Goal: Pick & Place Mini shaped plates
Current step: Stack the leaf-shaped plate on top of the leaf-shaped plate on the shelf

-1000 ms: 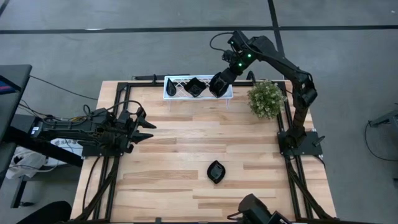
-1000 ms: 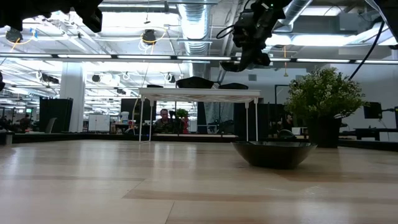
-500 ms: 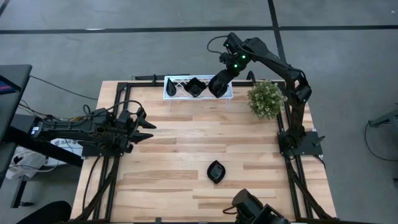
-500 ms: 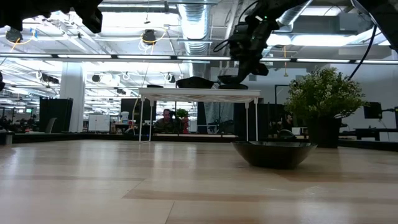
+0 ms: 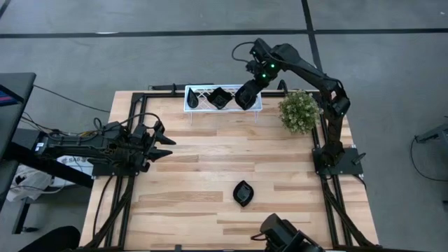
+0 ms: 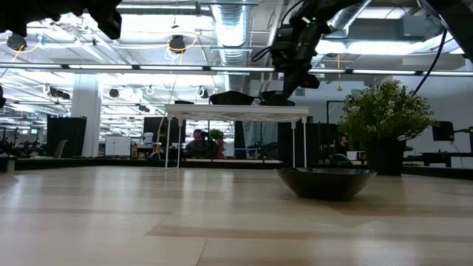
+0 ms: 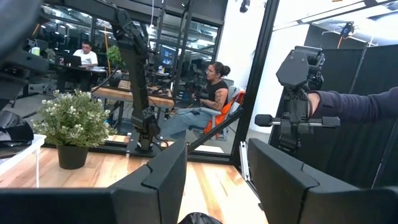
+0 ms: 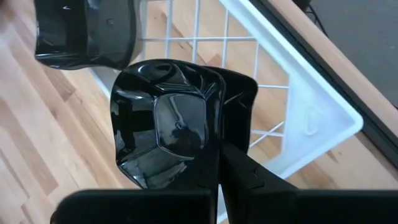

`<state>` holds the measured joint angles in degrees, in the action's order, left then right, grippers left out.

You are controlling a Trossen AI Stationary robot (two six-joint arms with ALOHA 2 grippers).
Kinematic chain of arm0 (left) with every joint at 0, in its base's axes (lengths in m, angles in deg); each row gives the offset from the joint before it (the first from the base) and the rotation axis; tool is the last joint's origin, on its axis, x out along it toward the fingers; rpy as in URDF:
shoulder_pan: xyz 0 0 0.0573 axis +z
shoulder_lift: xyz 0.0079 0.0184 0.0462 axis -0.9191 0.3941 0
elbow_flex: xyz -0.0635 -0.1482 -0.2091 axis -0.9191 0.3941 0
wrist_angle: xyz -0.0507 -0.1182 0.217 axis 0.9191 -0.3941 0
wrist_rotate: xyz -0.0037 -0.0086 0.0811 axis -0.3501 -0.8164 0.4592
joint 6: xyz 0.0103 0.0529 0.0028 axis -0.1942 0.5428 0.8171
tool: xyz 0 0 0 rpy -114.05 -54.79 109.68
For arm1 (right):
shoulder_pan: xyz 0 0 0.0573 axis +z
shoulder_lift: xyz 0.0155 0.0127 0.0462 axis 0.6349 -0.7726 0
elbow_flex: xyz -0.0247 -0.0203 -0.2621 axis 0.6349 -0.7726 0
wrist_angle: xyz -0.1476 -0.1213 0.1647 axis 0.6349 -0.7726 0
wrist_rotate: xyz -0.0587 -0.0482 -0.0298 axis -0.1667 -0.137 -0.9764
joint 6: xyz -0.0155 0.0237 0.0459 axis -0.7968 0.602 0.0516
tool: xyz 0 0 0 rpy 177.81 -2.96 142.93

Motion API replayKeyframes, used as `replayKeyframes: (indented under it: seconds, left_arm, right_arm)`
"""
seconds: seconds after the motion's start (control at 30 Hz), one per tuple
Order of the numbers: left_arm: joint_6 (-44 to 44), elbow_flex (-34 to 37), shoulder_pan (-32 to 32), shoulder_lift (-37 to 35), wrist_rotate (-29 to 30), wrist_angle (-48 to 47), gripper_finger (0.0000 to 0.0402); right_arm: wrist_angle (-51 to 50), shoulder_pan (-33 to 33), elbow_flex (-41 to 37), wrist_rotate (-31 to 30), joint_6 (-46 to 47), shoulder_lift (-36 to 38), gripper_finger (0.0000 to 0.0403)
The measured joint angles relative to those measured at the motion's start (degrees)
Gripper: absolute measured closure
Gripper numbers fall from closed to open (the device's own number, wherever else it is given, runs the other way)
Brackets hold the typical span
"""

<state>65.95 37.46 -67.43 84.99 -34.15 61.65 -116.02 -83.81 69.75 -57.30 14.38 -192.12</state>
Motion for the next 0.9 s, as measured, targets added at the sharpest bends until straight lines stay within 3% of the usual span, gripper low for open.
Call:
replayKeyframes:
  seconds: [0.47, 0.9]
  left_arm:
    - [0.1, 0.0, 0.0, 0.0, 0.0, 0.0, 0.0229]
    - [0.1, 0.0, 0.0, 0.0, 0.0, 0.0, 0.0229]
  right_arm:
    - [-0.8, 0.1, 0.0, -2.9, 0.0, 0.0, 0.0401]
    - [-0.6, 0.1, 0.0, -2.9, 0.0, 0.0, 0.0334]
